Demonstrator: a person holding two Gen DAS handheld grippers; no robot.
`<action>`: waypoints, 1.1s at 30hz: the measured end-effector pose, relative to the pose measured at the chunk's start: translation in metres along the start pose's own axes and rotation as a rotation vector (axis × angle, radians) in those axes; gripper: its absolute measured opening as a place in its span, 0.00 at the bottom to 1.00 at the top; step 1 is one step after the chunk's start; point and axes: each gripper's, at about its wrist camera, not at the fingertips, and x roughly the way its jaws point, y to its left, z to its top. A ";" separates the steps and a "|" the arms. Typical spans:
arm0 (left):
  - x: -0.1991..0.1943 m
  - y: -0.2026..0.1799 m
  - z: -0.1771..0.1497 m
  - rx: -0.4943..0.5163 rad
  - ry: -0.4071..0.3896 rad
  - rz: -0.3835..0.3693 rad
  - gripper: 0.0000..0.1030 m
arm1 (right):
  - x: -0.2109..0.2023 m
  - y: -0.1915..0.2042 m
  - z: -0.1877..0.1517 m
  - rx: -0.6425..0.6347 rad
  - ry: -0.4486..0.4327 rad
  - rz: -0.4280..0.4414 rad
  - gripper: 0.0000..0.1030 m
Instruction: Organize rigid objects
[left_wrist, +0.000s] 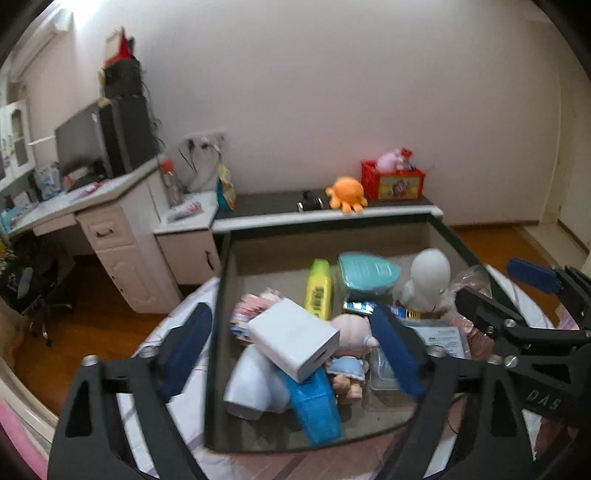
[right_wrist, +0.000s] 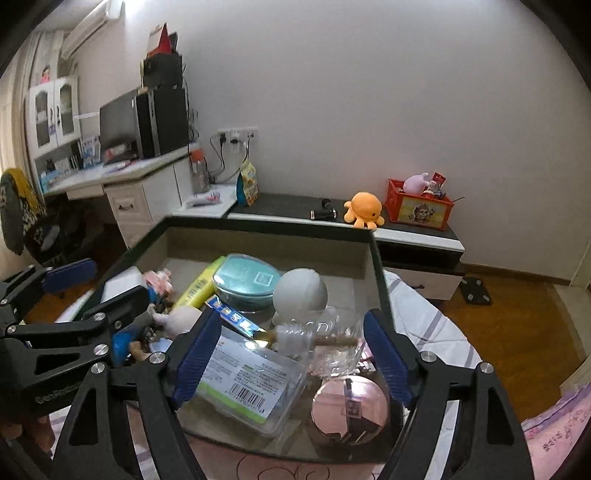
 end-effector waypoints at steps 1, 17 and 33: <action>-0.010 0.002 0.001 -0.001 -0.018 0.001 0.96 | -0.011 -0.001 0.001 0.008 -0.008 0.002 0.82; -0.233 0.013 -0.034 -0.063 -0.277 0.007 1.00 | -0.221 0.040 -0.031 0.002 -0.276 0.011 1.00; -0.365 -0.009 -0.083 0.005 -0.429 0.082 1.00 | -0.333 0.051 -0.074 0.036 -0.408 -0.016 1.00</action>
